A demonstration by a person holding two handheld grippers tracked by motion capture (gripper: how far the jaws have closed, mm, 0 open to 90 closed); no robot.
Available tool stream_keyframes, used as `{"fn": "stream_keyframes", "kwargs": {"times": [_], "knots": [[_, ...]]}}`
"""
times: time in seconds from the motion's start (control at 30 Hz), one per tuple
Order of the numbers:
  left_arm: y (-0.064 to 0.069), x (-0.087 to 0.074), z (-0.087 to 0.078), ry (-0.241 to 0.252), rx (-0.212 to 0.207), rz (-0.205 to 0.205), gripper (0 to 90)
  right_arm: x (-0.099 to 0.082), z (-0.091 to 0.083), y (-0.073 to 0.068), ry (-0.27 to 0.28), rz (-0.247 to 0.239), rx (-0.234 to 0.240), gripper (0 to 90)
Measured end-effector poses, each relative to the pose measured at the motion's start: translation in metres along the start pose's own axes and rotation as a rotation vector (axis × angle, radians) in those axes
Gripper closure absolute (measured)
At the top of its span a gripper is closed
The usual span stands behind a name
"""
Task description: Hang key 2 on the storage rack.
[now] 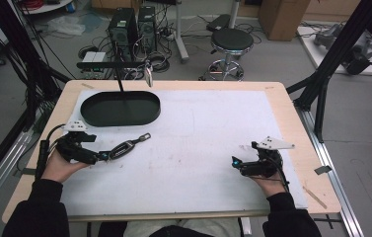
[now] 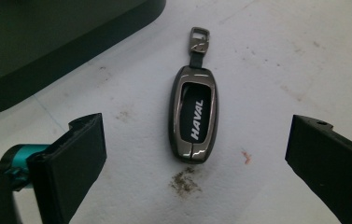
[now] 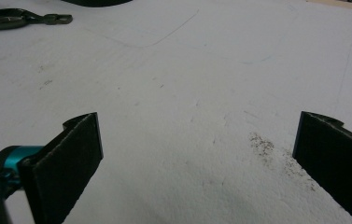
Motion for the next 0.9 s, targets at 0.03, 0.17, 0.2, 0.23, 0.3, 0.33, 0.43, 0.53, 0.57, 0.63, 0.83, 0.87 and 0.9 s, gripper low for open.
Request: {"fn": "stream_keyframes", "kwargs": {"times": [0.03, 0.17, 0.2, 0.23, 0.3, 0.33, 0.43, 0.53, 0.57, 0.63, 0.83, 0.87, 0.9], "knots": [[0.000, 0.001, 0.001, -0.007, 0.003, 0.002, 5.7, 0.000, -0.001, 0.000, 0.001, -0.005, -0.003, 0.7], [0.001, 0.008, 0.004, -0.018, 0.007, 0.021, 5.7, -0.002, -0.003, 0.001, 0.006, -0.006, -0.006, 0.7], [0.001, 0.009, 0.005, -0.024, 0.008, 0.024, 5.7, -0.002, -0.003, 0.001, 0.008, -0.008, -0.005, 0.7], [0.001, 0.010, 0.007, -0.032, 0.012, 0.031, 5.7, -0.002, -0.003, 0.001, 0.009, -0.007, -0.004, 0.7], [0.002, 0.012, 0.011, -0.053, 0.016, 0.043, 5.7, -0.002, -0.003, 0.000, 0.011, -0.008, -0.007, 0.7], [0.003, 0.014, 0.014, -0.055, 0.017, 0.046, 5.7, -0.003, -0.003, 0.000, 0.015, -0.008, -0.007, 0.7], [0.004, 0.019, 0.025, -0.056, 0.018, 0.046, 6.6, -0.005, 0.002, 0.000, 0.009, -0.027, -0.020, 0.7], [0.006, 0.021, 0.038, -0.094, 0.024, 0.067, 6.8, -0.004, 0.002, -0.001, 0.016, -0.040, -0.022, 0.7], [0.008, 0.022, 0.041, -0.101, 0.019, 0.069, 6.8, -0.003, 0.001, -0.001, 0.024, -0.033, -0.015, 0.7], [0.012, 0.026, 0.047, -0.121, 0.016, 0.089, 6.8, -0.003, 0.000, -0.001, 0.027, -0.033, -0.018, 0.7], [0.014, 0.032, 0.059, -0.166, 0.022, 0.100, 6.9, -0.005, -0.001, 0.000, 0.032, -0.027, -0.021, 0.7], [0.014, 0.033, 0.061, -0.171, 0.024, 0.101, 6.9, -0.006, -0.002, -0.001, 0.029, -0.026, -0.021, 0.7], [0.013, 0.034, 0.064, -0.176, 0.023, 0.099, 7.0, -0.006, -0.002, -0.001, 0.030, -0.028, -0.021, 0.7]]}}
Point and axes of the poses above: each handheld gripper's, and its own axes: z roughly forward along the jaws, x roughly out of its top, y roughly to its right, the point moved 8 cm from there along z, roughly forward along the jaws, and after that the axes turned 3 degrees about -z, right-handed, at the moved point
